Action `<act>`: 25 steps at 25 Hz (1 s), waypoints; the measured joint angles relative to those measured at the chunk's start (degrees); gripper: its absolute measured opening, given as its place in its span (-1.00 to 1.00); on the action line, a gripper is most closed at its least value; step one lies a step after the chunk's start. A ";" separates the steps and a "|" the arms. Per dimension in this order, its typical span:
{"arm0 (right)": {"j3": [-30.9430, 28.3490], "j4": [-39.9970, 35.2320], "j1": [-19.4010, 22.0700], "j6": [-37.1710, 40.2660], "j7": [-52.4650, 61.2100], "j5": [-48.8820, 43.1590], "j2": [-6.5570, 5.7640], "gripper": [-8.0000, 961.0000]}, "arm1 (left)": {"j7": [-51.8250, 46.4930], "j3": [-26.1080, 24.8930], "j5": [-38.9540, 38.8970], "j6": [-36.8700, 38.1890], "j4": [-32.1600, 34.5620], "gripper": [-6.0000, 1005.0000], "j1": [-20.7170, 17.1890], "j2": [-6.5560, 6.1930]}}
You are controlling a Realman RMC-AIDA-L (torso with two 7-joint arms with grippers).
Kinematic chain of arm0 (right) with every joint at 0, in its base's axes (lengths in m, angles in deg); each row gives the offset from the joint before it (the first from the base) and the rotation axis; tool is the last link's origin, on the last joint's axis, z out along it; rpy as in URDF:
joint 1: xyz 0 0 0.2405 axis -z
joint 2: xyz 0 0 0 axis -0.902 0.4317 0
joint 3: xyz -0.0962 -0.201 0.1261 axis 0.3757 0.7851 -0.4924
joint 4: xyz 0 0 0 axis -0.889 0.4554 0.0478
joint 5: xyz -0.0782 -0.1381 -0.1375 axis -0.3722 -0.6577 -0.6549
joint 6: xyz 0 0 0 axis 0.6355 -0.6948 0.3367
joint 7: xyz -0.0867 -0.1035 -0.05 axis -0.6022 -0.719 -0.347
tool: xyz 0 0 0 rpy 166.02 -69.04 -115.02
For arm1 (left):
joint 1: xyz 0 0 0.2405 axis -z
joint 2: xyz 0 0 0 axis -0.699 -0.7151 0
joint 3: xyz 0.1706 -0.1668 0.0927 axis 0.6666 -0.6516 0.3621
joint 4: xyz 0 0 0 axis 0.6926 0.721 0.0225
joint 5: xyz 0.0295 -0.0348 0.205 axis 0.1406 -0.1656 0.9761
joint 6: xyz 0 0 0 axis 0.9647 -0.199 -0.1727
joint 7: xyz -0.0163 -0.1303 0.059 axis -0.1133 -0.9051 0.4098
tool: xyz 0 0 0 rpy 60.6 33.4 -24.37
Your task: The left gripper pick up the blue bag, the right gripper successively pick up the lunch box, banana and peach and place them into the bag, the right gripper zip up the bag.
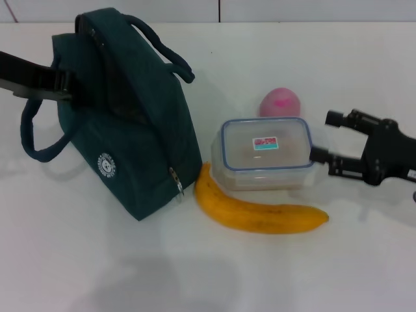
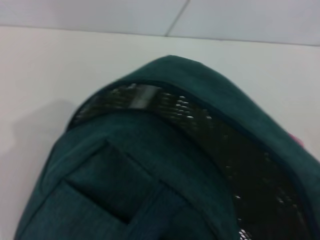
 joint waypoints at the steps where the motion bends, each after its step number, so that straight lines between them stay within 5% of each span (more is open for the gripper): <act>1: -0.36 0.62 -0.04 -0.41 0.24 0.71 0.08 0.75 | 0.00 -0.07 -0.48 0.67 0.48 -0.91 -0.15 0.00; 14: -0.60 14.67 -3.01 -10.38 4.59 13.12 0.65 0.75 | -0.39 0.00 -3.95 4.52 2.36 -0.91 0.66 -0.51; 25: -0.31 15.57 -2.04 -13.52 8.56 13.81 0.28 0.75 | -0.39 -0.25 -3.84 4.83 4.49 -0.91 0.23 -1.55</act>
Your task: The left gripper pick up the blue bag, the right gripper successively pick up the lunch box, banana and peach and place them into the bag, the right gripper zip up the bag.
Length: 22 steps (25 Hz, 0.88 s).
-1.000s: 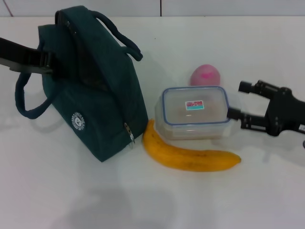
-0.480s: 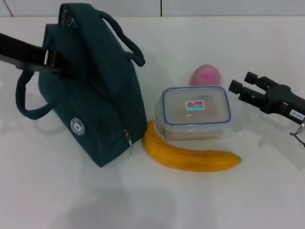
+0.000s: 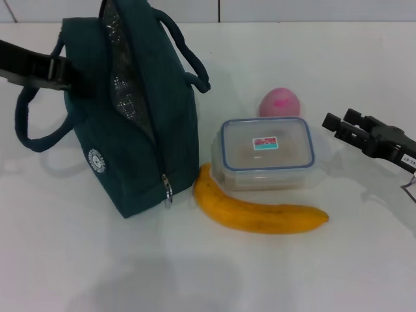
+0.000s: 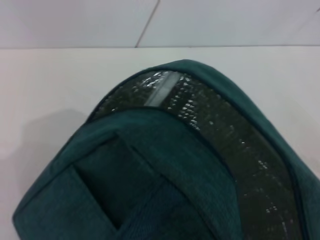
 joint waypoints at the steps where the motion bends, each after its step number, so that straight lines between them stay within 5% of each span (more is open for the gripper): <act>1: 0.17 -0.10 0.01 -0.15 0.15 -0.15 -0.10 0.75 | 0.05 -0.01 0.10 0.16 -0.12 -0.91 -0.11 -0.20; 11: 0.33 -0.57 0.38 -1.59 2.11 -0.67 -0.80 0.75 | 1.85 0.48 0.01 4.26 1.92 -0.91 -2.44 -0.35; 22: 0.33 0.20 0.08 -4.04 4.41 -1.08 -0.15 0.75 | 3.41 3.56 -0.12 7.26 5.53 -0.91 -4.17 0.13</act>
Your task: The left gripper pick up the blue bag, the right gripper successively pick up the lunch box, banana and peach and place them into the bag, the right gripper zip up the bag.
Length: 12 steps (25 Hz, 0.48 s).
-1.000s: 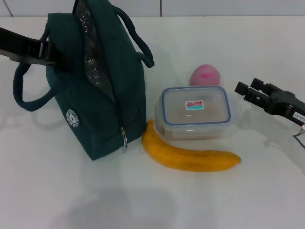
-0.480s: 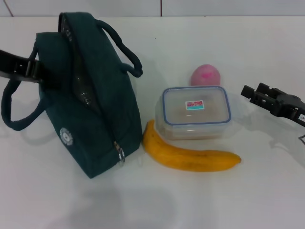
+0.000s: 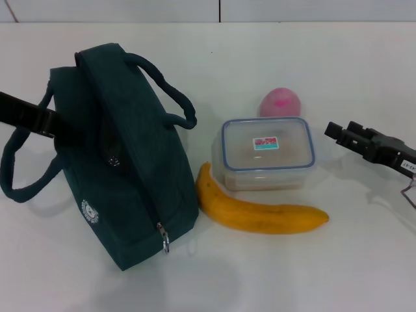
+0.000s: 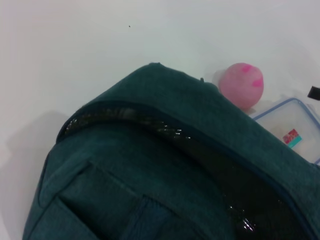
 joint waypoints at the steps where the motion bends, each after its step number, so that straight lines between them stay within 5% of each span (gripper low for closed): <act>1: 0.00 0.10 -0.03 0.00 0.15 -0.04 0.07 0.75 | 0.00 -0.05 0.00 0.00 0.00 -0.91 0.14 -0.01; 12: 5.14 0.24 -0.65 1.91 2.77 -0.30 0.45 0.75 | 0.63 -0.59 0.32 -0.50 -0.21 -0.91 0.37 -0.09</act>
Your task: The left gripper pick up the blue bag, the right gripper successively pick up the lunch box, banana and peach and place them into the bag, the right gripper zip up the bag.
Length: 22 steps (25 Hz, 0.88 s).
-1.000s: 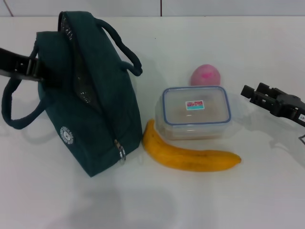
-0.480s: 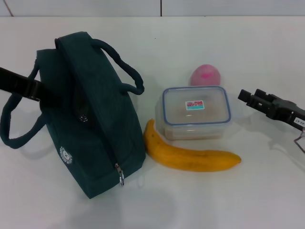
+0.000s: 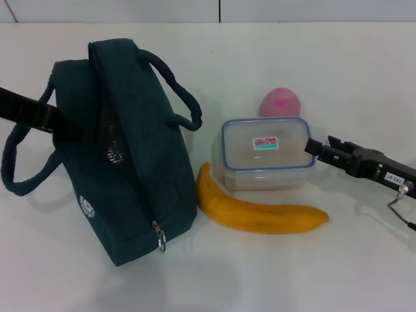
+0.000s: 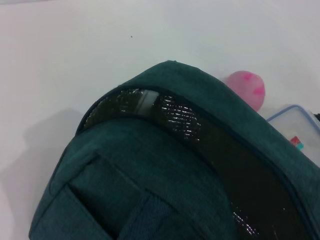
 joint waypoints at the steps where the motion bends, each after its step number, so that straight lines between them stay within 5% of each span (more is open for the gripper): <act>1: 0.00 0.00 0.05 0.14 0.04 0.04 0.00 0.75 | 0.10 0.00 0.07 -0.01 -0.03 -0.91 -0.04 0.03; 22: 0.85 0.56 -1.68 -1.55 15.81 0.21 0.04 0.75 | 0.89 0.02 -0.26 -0.79 -1.01 -0.91 0.93 1.00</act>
